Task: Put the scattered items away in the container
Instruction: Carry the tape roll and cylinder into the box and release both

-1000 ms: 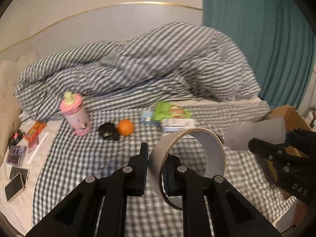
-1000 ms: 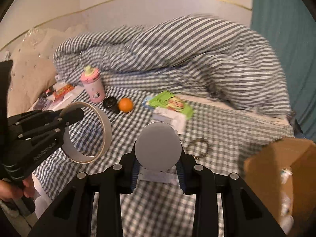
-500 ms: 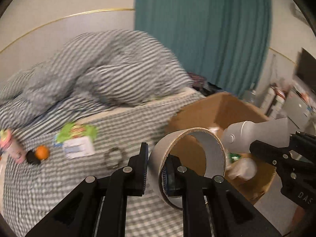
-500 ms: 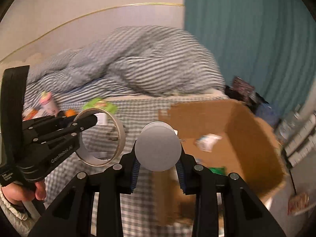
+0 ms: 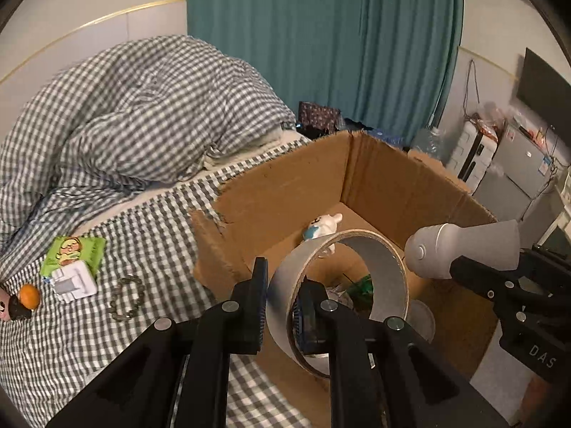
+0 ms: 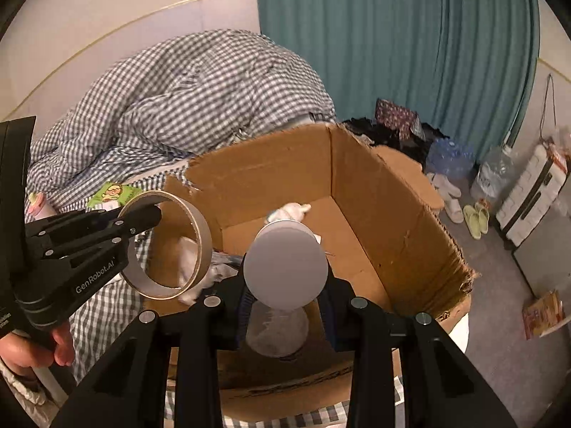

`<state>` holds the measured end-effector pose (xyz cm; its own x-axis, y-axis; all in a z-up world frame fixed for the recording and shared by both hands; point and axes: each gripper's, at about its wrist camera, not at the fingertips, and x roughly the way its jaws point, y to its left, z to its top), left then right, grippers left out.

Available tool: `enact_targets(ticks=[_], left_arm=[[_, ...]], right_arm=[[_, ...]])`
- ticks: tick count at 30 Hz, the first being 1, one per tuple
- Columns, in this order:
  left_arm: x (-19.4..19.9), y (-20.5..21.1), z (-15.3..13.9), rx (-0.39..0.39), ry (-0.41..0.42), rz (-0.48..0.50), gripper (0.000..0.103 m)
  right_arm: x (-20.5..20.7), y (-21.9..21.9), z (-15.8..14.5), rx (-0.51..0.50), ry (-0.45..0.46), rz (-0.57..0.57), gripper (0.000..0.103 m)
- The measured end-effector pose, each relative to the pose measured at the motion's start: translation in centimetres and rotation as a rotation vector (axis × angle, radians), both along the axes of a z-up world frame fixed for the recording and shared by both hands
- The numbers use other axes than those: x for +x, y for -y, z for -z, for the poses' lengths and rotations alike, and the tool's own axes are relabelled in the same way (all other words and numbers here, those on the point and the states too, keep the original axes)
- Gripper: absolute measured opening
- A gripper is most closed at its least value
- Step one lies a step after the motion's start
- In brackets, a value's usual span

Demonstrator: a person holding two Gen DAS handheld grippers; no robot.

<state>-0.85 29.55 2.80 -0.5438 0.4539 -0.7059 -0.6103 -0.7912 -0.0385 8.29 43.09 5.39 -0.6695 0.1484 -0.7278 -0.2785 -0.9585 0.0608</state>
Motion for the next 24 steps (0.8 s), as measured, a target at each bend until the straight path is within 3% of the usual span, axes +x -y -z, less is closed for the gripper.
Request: enact_targets(ticks=[3,4,5,6,7,15,24], left_arm=[[-0.2,-0.7,0.7,-0.015,-0.006,0.0,0.02],[-0.2,-0.8,0.8,-0.014,-0.015,0.001,0.039],[-0.1,-0.8,0.8,-0.015,-0.027,0.001,0.054],[0.0,-0.7,0.8,-0.02,-0.041,-0.006,0.081],[0.1,-0.6,0.7,-0.024,-0.06,-0.016,0.087],[0.1,2.7,-0.5,-0.009,-0.071,-0.078,0.087],[2.1,11.7,-2.9,-0.001,-0.1,-0.212,0.087]], right_arm=[[-0.3,-1.3,0.8,-0.06,0.003,0.015,0.032],[-0.2,-1.4,0.8,-0.069,-0.006,0.019,0.036],[-0.1,-1.4,0.7,-0.071,-0.013,0.025,0.048],[-0.1,-1.5,0.6,-0.066,-0.02,0.033,0.054],[0.0,-1.6,0.5,-0.059,-0.028,0.04,0.057],[0.1,0.0,0.0,-0.052,-0.029,0.025,0.057],[0.4,6.6,-1.8,-0.024,-0.056,-0.051,0.057]])
